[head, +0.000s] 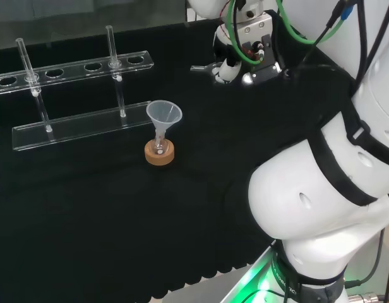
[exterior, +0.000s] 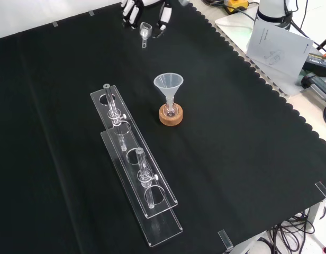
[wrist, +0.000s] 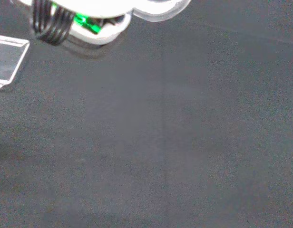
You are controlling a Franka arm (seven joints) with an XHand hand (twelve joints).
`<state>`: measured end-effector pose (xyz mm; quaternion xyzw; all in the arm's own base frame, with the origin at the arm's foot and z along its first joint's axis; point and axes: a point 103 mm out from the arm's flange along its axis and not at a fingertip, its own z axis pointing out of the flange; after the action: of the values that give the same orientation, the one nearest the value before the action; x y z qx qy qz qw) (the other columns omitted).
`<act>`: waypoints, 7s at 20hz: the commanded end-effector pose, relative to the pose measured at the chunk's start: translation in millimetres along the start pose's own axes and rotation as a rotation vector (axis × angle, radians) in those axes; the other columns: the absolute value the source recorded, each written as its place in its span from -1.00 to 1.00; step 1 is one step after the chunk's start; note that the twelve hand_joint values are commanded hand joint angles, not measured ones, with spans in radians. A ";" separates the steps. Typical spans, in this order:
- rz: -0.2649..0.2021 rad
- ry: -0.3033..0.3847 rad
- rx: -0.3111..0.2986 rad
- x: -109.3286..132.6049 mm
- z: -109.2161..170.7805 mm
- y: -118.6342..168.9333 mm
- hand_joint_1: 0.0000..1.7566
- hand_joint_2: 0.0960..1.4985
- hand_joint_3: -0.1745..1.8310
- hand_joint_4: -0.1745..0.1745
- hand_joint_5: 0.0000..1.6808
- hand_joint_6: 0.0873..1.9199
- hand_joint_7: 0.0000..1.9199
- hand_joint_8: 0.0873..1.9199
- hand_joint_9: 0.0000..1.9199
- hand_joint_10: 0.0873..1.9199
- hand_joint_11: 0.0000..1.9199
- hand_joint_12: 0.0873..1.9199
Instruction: Pour all the NaCl from the weighing funnel into the round-bottom flask.
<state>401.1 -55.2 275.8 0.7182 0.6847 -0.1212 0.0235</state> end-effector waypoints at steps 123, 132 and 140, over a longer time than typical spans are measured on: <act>-0.063 -0.711 0.314 115.2 -27.7 0.1 0.26 -0.14 -0.22 1.00 0.47 -0.31 -0.29 -0.41 0.08 -0.78 -0.16 0.05; -0.064 -0.758 0.317 122.6 -29.4 0.5 0.26 -0.14 -0.22 1.00 0.47 -0.31 -0.29 -0.41 0.08 -0.78 -0.16 0.05; -0.062 -0.828 0.315 134.7 -32.7 -0.6 0.26 -0.14 -0.22 1.00 0.47 -0.31 -0.30 -0.41 0.08 -0.78 -0.16 0.05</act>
<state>409.0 77.8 279.0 0.5888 0.6206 -0.4898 0.1682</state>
